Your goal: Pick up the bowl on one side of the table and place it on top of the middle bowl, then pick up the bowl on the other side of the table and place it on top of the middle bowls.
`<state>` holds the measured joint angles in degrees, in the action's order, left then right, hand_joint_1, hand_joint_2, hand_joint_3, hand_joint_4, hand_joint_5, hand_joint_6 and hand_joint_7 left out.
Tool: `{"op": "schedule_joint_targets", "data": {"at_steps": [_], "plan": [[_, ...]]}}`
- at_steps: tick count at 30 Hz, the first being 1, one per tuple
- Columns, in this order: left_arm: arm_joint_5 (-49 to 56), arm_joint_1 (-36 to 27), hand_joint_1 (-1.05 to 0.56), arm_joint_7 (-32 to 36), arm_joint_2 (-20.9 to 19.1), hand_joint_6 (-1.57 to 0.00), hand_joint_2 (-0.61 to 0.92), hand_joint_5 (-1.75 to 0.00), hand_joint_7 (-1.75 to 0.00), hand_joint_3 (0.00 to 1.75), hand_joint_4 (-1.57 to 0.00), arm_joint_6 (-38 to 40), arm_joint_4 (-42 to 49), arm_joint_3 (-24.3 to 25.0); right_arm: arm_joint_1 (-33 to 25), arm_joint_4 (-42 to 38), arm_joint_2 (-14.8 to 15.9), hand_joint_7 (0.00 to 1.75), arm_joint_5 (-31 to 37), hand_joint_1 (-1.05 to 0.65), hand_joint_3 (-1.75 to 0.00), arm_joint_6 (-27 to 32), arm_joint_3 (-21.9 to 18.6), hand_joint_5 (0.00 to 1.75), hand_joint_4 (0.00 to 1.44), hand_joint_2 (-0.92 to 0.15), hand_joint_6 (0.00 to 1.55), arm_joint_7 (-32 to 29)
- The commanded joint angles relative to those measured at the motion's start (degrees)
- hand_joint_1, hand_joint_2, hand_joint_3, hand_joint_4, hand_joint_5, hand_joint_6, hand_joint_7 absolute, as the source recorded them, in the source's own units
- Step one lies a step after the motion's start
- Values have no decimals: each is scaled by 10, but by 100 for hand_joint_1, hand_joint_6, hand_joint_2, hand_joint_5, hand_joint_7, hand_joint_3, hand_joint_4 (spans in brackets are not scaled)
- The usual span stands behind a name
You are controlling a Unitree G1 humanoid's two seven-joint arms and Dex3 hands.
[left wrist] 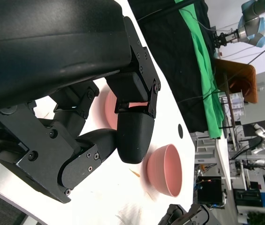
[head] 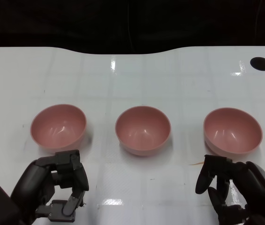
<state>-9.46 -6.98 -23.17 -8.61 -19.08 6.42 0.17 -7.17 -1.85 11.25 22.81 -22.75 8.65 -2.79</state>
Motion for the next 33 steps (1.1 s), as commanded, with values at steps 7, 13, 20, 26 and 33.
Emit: {"op": "schedule_joint_targets", "data": {"at_steps": [7, 13, 20, 26, 33], "plan": [[7, -2, -24, 5, -8, -89, 34, -170, -146, 138, -86, 4, -4, 6, -1, 4, 5, 146, -5, 1, -155, 10, -3, 175, 87, -24, 79, 4], [6, -3, -24, 5, -9, -91, 34, -169, -144, 138, -88, 10, -7, 7, -1, 4, 5, 145, -4, 1, -154, 9, -3, 175, 87, -24, 79, 3], [11, -6, -25, 8, -9, -89, 39, -170, -146, 129, -85, 10, -12, 7, 0, 2, 5, 145, -4, 1, -153, 8, -3, 175, 86, -24, 79, 2], [13, -4, -25, 7, -11, -88, 41, -170, -147, 129, -85, 10, -11, 8, 0, 4, -2, 132, -5, -1, -148, 13, -5, 171, 82, -26, 78, -5], [17, -6, -26, 11, -9, -87, 41, -169, -147, 126, -85, -1, -10, 9, 6, 1, -6, 90, -5, -8, -105, 10, -14, 133, 73, -39, 76, -19]]}}
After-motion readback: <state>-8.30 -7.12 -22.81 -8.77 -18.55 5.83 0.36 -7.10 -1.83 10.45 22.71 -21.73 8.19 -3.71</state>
